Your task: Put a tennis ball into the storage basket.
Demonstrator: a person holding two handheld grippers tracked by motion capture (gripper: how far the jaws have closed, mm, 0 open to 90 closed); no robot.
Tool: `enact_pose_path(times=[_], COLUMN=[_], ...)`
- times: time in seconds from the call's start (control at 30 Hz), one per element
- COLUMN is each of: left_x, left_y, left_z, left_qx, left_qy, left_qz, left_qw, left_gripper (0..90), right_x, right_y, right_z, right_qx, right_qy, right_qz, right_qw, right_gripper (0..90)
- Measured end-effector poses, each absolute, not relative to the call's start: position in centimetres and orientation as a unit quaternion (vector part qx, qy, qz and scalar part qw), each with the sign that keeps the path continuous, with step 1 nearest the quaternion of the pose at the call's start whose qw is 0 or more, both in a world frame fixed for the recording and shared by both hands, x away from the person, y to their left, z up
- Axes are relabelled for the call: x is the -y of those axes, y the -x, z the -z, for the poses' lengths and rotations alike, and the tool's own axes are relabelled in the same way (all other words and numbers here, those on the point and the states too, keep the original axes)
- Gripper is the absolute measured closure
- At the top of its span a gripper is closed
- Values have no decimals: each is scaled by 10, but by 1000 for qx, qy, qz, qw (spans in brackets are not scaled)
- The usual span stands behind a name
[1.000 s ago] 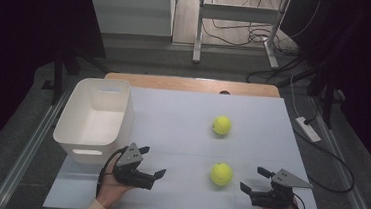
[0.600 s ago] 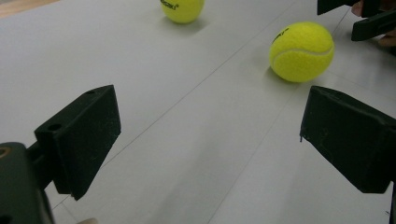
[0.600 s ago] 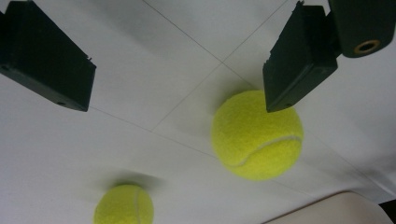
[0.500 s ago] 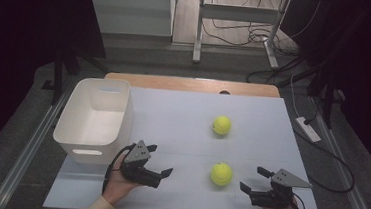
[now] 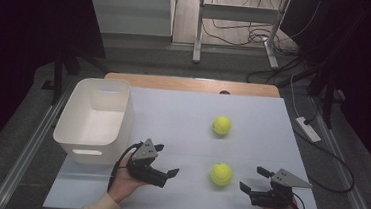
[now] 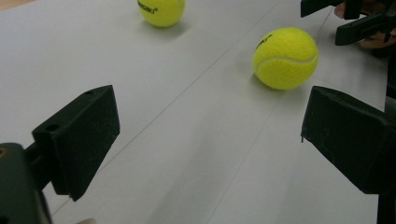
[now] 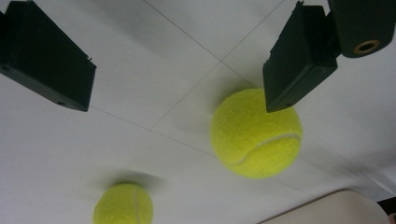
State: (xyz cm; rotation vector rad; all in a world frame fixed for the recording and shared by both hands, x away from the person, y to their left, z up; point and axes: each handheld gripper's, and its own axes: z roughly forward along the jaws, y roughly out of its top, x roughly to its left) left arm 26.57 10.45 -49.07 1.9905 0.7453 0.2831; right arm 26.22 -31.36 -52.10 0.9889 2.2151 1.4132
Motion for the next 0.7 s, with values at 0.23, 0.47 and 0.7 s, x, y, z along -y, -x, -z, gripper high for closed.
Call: enact_pose_path(times=[0.23,0.47,0.7], left_x=[-96,-86,-78], left_y=[-269,-271,-272], left_z=[488,485,484], left_qx=[-299,-290,-283], left_qy=[-816,-822,-824], left_qz=[-108,-101,-96], left_qw=[482,480,481], left_gripper=[45,38,38], right_x=[314,314,314], right_y=[-262,-263,-263], right_z=[521,522,522], right_qx=[-779,-779,-779], right_qy=[-347,-348,-347], right_qz=[-495,-494,-494], right_qw=[168,168,169], right_gripper=[94,94,94])
